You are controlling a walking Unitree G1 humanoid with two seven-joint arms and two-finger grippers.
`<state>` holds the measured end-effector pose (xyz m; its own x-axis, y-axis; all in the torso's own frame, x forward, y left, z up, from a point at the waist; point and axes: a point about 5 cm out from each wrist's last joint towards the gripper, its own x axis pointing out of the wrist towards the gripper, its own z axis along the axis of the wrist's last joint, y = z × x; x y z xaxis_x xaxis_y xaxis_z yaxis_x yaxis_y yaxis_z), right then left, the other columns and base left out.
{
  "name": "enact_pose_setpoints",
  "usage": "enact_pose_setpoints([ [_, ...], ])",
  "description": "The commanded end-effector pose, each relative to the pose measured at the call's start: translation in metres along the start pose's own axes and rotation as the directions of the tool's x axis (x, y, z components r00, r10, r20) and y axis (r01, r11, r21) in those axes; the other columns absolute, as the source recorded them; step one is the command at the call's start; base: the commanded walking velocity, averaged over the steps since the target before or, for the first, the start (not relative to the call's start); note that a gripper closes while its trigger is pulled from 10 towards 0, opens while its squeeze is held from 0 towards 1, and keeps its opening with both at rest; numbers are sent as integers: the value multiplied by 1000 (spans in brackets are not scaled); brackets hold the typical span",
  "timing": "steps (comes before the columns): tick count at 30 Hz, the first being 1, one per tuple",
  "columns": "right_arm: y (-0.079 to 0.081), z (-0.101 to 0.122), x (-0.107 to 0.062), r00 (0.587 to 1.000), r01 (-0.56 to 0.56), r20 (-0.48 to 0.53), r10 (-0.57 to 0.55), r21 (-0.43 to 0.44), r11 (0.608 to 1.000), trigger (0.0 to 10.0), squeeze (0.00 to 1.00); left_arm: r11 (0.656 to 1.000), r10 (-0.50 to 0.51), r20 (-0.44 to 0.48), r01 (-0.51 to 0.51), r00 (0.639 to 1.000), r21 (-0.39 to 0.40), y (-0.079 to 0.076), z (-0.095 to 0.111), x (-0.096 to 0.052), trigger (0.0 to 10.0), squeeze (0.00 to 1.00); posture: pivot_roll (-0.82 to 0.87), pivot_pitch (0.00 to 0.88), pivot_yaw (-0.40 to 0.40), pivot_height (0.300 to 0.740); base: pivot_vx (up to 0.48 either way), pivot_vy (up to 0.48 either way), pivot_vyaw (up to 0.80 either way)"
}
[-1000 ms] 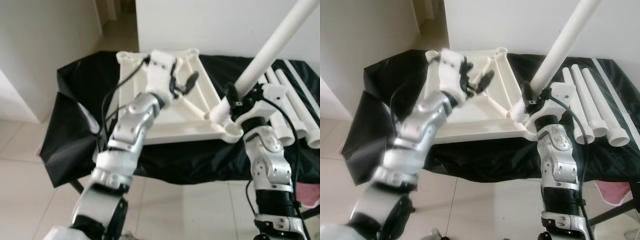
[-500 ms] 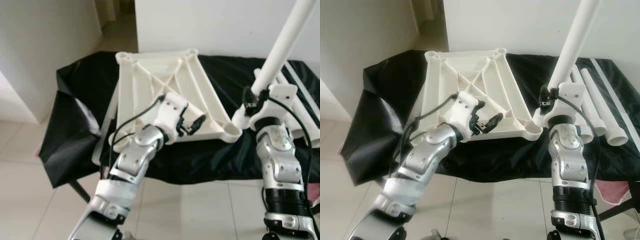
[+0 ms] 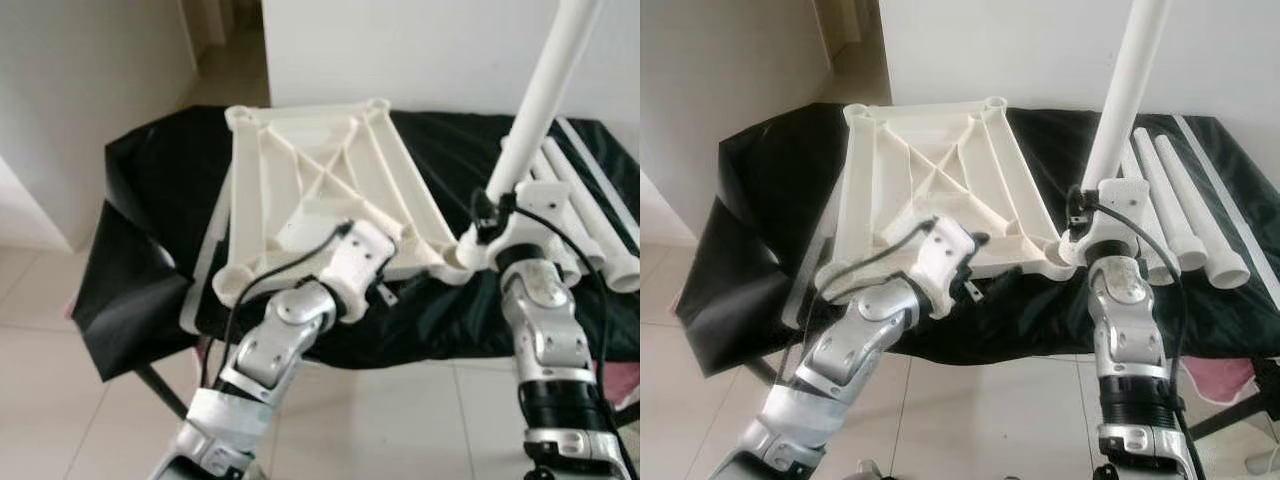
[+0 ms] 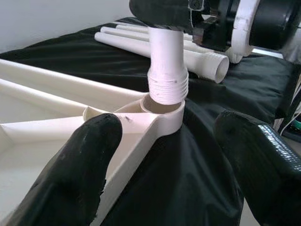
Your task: Building children table
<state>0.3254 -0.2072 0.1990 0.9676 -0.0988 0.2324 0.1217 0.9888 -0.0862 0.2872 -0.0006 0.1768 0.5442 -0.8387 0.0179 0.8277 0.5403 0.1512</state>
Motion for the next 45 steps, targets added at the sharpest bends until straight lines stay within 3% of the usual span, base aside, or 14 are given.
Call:
enact_pose_setpoints([
  [1,6,-4,2,1000,-26,-13,26,5,1000,10000,0,1000,-21,-8,21,1000,-5,-2,0,-1,10000,0,-67,18,-9,740,0,0,0],
  [9,19,-7,6,997,-80,-16,80,11,997,10000,0,1000,-21,-8,21,1000,-6,-2,1,-1,10000,0,-63,15,-16,740,0,0,0],
  [18,23,-14,-4,992,-125,-21,125,-24,992,10000,0,1000,-20,-32,19,999,-7,-2,0,-3,10000,0,-62,19,-20,740,0,0,0],
  [27,1,-25,-12,997,-53,-54,51,-43,998,10000,0,1000,-11,-32,11,999,1,2,3,-2,10000,0,-73,21,-9,740,0,0,0],
  [33,-2,-28,-12,997,-69,-45,67,-50,996,10000,0,1000,-20,-36,20,999,1,1,3,-2,10000,0,-79,17,-1,740,0,0,0],
  [45,16,-35,-24,941,-336,57,333,66,940,10000,0,1000,-24,-31,24,999,9,1,5,-2,10000,0,-68,4,1,740,0,0,0],
])
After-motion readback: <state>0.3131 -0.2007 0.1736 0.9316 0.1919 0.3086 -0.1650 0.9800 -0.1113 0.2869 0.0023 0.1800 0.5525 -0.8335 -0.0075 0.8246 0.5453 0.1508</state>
